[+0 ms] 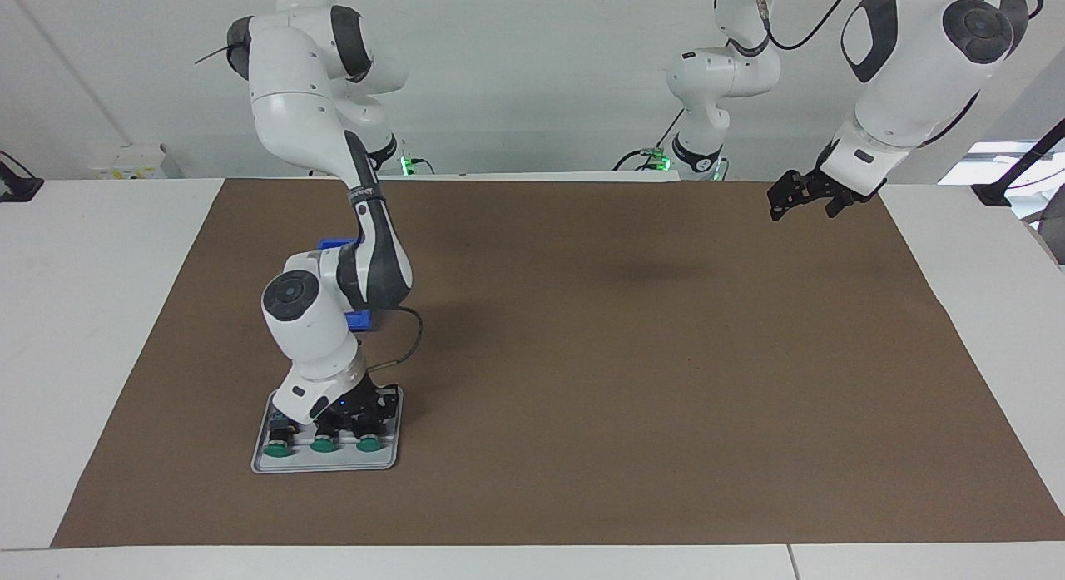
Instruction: Place and press button with both arms
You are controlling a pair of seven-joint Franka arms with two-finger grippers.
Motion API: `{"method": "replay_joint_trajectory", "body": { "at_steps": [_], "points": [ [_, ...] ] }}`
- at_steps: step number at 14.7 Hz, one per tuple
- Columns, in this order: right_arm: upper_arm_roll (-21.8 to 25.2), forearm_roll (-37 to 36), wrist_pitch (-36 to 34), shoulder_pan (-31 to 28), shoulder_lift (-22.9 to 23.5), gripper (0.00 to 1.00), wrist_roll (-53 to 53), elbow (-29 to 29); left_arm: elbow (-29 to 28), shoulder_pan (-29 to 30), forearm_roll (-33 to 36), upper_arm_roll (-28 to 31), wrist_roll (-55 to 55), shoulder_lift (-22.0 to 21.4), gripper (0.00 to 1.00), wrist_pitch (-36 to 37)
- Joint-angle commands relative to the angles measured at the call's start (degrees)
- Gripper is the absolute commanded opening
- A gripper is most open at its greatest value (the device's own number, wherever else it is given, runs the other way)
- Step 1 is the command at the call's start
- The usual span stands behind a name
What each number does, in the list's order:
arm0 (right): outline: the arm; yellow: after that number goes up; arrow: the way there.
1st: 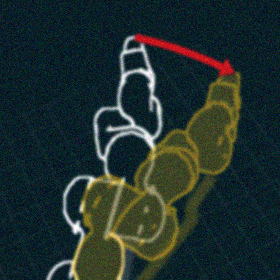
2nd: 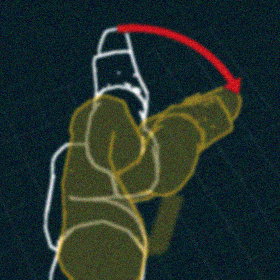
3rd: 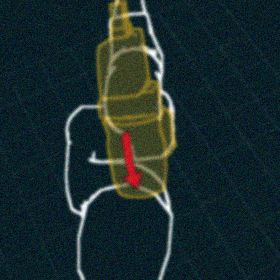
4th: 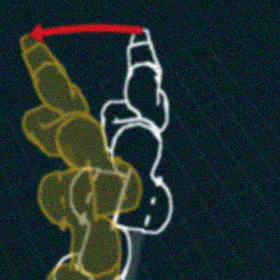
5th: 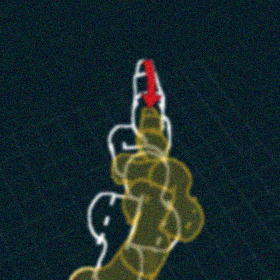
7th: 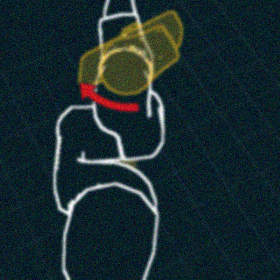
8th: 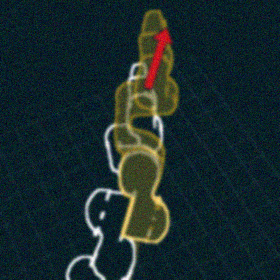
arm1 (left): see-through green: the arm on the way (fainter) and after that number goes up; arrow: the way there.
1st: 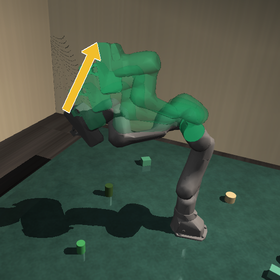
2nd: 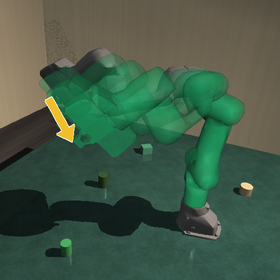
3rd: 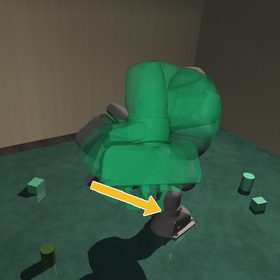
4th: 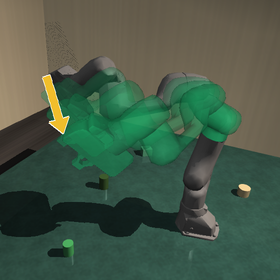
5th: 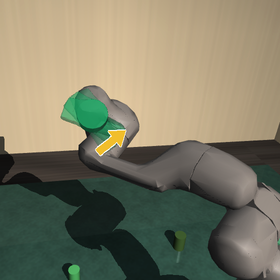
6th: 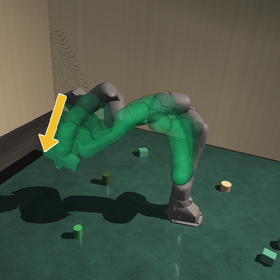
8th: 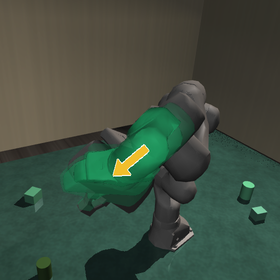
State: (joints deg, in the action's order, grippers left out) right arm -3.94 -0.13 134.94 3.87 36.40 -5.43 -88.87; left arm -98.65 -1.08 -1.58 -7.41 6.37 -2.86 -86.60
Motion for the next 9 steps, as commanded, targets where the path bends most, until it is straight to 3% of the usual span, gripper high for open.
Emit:
{"method": "replay_joint_trajectory", "body": {
  "at_steps": [1, 7, 9],
  "points": [
    [-0.5, -0.4, -3.5, -0.5, -0.7, 0.24, 1.0, 0.8, -1.8, 0.0, 0.1, -0.1, -0.3, -1.4, 1.0, -0.8],
    [-0.5, 0.2, -18.9, -1.4, -3.6, 0.22, 2.2, 8.5, -1.7, -0.1, 0.1, -0.1, -0.2, -1.4, 1.0, -0.9],
    [-0.4, -0.1, -23.0, -1.4, -5.1, 0.22, 8.0, 9.7, -1.8, -0.1, 0.1, -0.1, -0.2, -1.4, 1.0, -0.8]
  ]
}}
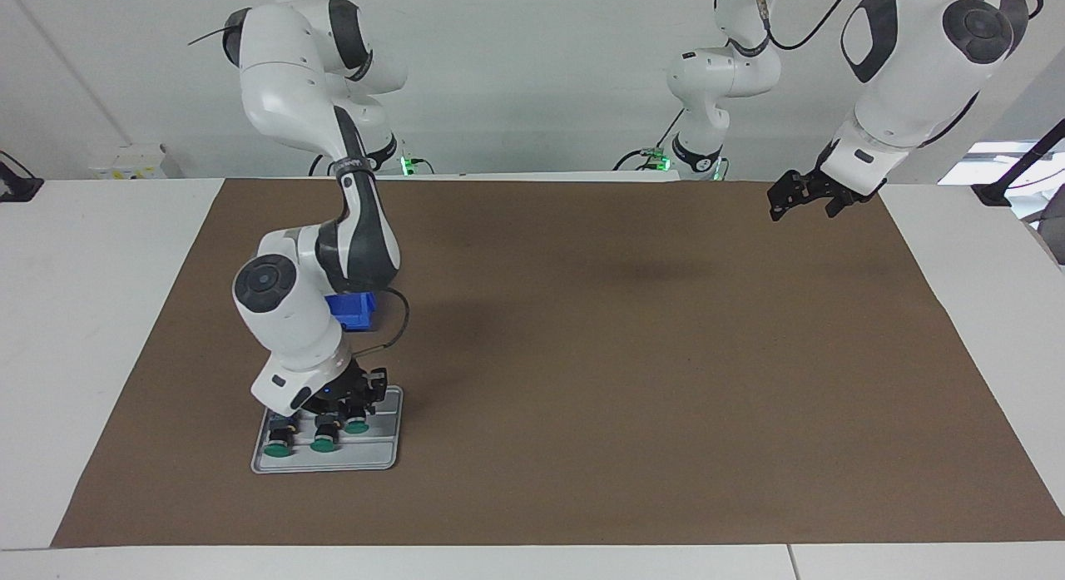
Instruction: Place and press button with both arms
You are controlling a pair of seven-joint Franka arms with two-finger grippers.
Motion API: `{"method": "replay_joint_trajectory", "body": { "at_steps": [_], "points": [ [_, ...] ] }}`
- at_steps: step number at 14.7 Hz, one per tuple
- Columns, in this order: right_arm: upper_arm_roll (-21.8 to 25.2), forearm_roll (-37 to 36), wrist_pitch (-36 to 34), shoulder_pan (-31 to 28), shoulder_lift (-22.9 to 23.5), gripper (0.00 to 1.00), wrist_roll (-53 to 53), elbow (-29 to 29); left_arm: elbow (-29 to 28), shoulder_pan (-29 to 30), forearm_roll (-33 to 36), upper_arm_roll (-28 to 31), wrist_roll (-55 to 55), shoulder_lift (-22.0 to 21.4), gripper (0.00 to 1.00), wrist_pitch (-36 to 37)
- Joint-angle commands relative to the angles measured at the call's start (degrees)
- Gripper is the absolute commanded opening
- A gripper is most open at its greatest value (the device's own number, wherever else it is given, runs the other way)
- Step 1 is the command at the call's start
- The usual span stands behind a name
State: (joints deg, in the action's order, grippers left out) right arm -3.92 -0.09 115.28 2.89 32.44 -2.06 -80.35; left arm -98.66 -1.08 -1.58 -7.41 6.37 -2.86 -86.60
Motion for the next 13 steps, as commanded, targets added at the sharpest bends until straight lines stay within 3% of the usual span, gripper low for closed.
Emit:
{"method": "replay_joint_trajectory", "body": {
  "at_steps": [1, 6, 9, 13],
  "points": [
    [-0.4, -0.3, -5.2, -0.4, -1.2, 0.22, 8.4, 2.1, -1.8, 0.0, 0.1, -0.1, -0.3, -1.4, 1.0, -0.8],
    [-0.7, 0.3, -5.4, 0.4, -1.0, 0.22, 40.7, 3.6, -1.8, 0.1, 0.1, -0.1, -0.4, -1.4, 1.0, -0.8],
    [-1.2, 5.0, -5.2, 2.2, -1.0, 0.22, 61.0, 3.6, -1.8, 0.1, 0.1, -0.1, -0.4, -1.4, 1.0, -0.8],
    [-1.1, 4.4, -2.4, 8.4, -1.1, 0.23, 76.2, 3.2, -2.2, 0.0, 0.1, -0.1, -0.4, -1.7, 1.0, -0.8]
  ]
}}
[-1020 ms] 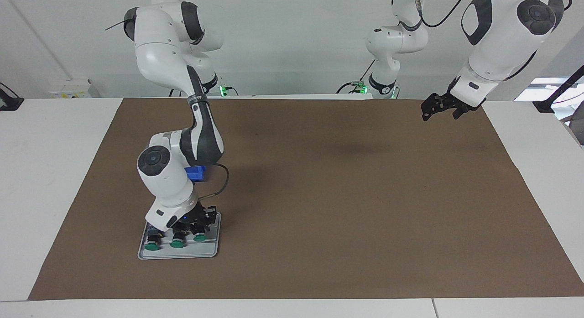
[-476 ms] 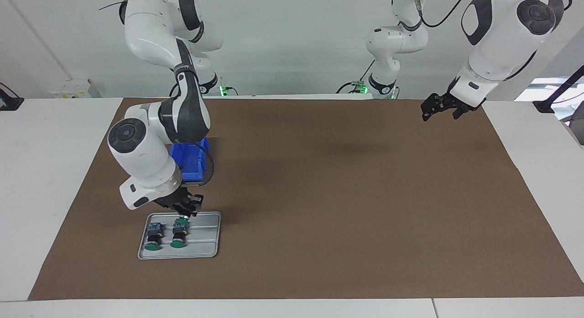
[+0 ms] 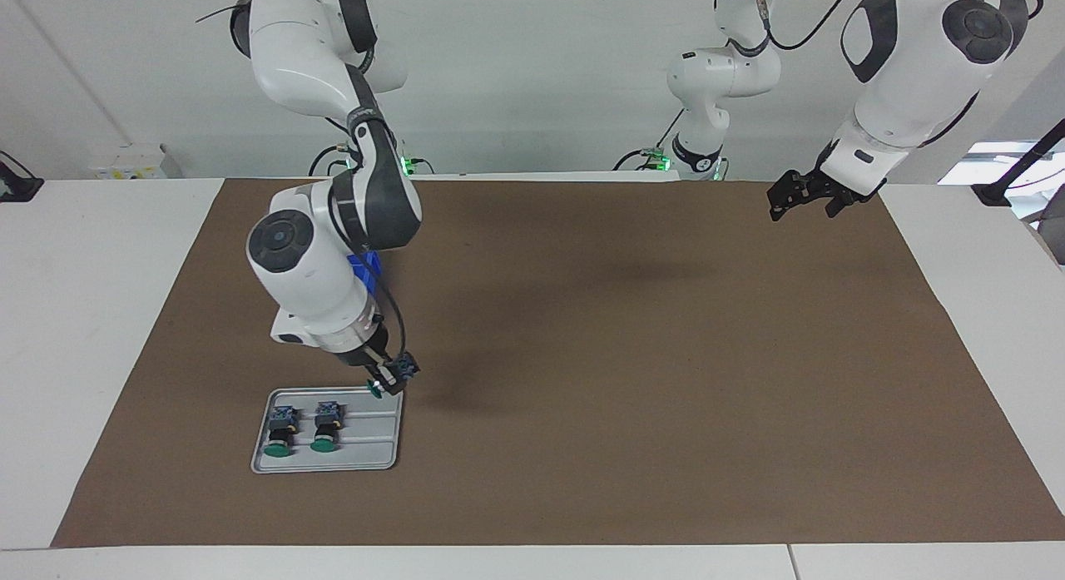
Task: Place and press button with both arms
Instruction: 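Lift the button piece and carry it toward the table center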
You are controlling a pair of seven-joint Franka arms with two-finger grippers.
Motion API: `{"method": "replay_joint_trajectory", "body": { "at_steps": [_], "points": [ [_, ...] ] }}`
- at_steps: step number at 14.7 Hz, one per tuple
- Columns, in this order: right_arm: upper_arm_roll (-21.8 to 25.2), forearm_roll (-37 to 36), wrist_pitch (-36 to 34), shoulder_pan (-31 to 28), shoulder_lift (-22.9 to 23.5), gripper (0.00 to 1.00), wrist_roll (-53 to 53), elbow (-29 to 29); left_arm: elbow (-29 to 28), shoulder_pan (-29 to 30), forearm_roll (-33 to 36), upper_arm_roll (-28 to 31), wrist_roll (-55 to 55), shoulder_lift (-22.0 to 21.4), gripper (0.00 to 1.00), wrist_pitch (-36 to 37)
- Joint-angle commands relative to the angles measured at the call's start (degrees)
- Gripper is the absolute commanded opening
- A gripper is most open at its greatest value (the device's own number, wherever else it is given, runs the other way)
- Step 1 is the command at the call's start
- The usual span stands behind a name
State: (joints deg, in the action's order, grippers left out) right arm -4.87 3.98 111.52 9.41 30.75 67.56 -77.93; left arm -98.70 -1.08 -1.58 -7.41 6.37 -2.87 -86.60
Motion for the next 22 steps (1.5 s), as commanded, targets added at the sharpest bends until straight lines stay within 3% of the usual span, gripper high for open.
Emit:
{"method": "replay_joint_trajectory", "body": {
  "at_steps": [1, 6, 16, 22],
  "points": [
    [-0.2, 0.3, 1.9, 2.4, 0.7, 0.23, 9.8, 0.7, -2.3, 0.0, 0.1, -0.1, -0.4, -1.8, 1.0, -0.8],
    [-0.2, -0.7, 3.4, 6.1, 2.7, 0.22, 22.8, 0.3, -2.9, 0.0, 0.1, -0.1, -0.4, -2.1, 1.0, -0.8],
    [-0.2, -6.3, 1.4, 7.1, 2.9, 0.23, 19.4, -0.3, -3.8, -0.1, 0.1, -0.1, -0.5, -2.5, 1.0, -0.9],
    [-0.3, -5.1, 1.9, 10.5, 2.1, 0.24, 31.0, -4.1, -3.8, -0.2, 0.1, -0.1, -0.4, -2.5, 1.0, -0.9]
  ]
}}
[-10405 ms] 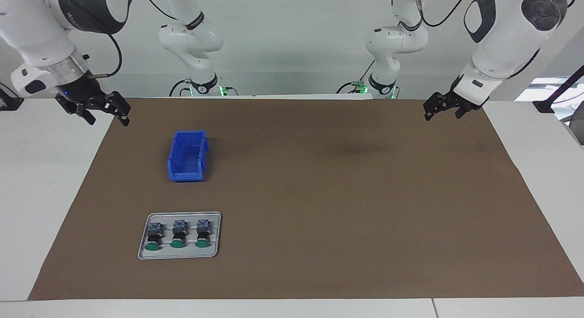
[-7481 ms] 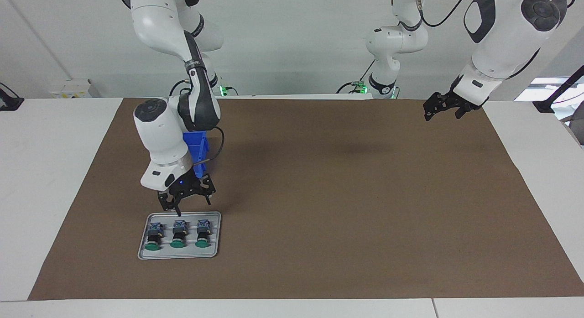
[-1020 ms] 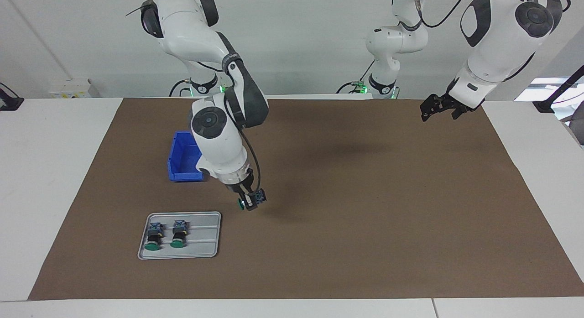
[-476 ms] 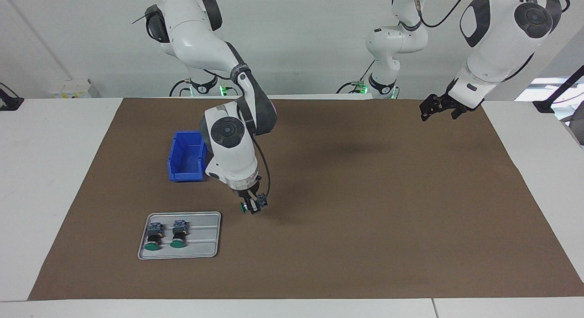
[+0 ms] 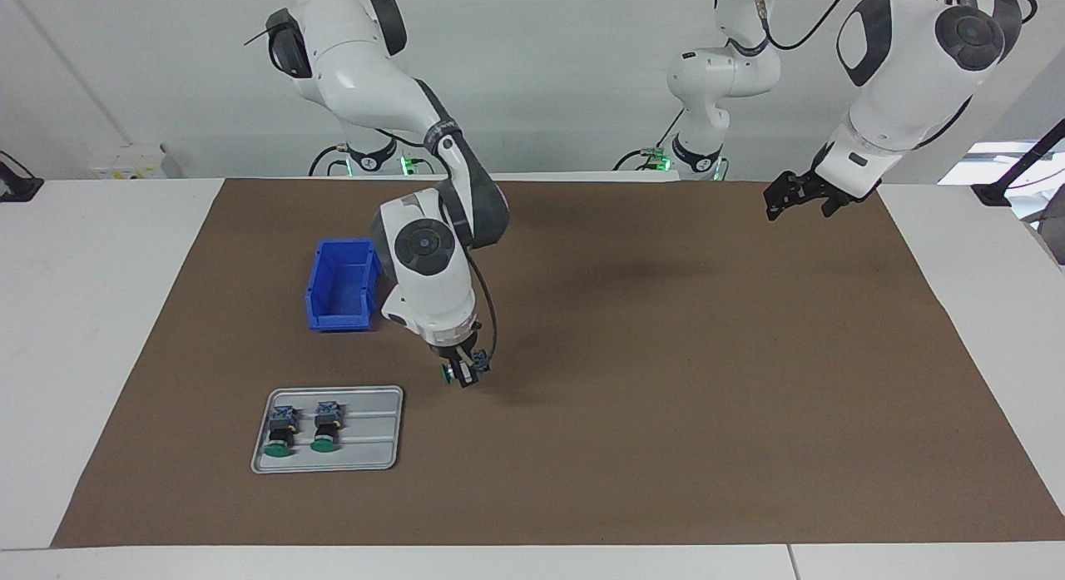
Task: Place and press button with both arms
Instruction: 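Lift the button piece and carry it toward the table center, then lower the button piece onto the table and release it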
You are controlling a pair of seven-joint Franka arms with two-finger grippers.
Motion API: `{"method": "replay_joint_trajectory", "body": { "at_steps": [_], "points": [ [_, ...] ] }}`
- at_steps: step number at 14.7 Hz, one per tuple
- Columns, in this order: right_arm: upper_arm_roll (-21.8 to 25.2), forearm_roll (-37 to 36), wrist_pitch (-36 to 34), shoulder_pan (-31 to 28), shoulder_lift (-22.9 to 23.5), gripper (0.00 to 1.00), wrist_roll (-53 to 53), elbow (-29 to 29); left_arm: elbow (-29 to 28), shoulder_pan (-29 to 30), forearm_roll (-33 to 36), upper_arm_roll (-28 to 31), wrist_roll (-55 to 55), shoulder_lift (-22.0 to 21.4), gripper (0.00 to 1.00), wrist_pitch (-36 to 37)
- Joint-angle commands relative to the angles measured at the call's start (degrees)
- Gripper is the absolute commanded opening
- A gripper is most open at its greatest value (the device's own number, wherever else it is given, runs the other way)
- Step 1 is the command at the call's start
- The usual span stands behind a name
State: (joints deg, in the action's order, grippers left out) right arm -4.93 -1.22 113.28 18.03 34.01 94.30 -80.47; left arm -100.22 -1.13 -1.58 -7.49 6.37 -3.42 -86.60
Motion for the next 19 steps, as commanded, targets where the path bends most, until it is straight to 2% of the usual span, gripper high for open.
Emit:
{"method": "replay_joint_trajectory", "body": {
  "at_steps": [1, 2, 5, 6, 9, 13, 19],
  "points": [
    [0.7, 0.9, -0.3, 5.1, -1.2, 0.24, 5.1, -1.8, -2.4, -0.1, 0.1, -0.1, -0.4, -2.0, 1.0, -0.9],
    [4.5, 2.5, -0.8, 9.0, -1.3, 0.24, 5.5, -2.3, -2.6, -0.1, 0.1, -0.1, -0.4, -2.1, 1.0, -0.9],
    [22.6, 12.1, -1.8, 26.4, -1.7, 0.24, 5.3, -5.3, -2.7, -0.1, 0.1, -0.1, -0.4, -2.3, 1.0, -0.9],
    [27.4, 14.3, -2.1, 31.0, -1.7, 0.24, 5.0, -6.5, -2.7, -0.1, 0.1, -0.2, -0.4, -2.3, 1.0, -0.9],
    [36.6, 18.8, -4.3, 40.7, -1.3, 0.24, 4.9, -8.9, -2.7, -0.1, 0.1, -0.1, -0.5, -2.3, 1.0, -1.0],
    [39.0, 24.2, -3.2, 42.6, -0.2, 0.24, 5.4, -8.9, -3.6, -0.1, 0.1, -0.1, -0.5, -2.6, 1.0, -1.5],
    [40.4, 28.6, 5.0, 42.4, 0.4, 0.25, 3.3, -12.6, -3.8, -0.1, 0.1, -0.1, -0.5, -2.6, 1.0, -1.5]
  ]
}}
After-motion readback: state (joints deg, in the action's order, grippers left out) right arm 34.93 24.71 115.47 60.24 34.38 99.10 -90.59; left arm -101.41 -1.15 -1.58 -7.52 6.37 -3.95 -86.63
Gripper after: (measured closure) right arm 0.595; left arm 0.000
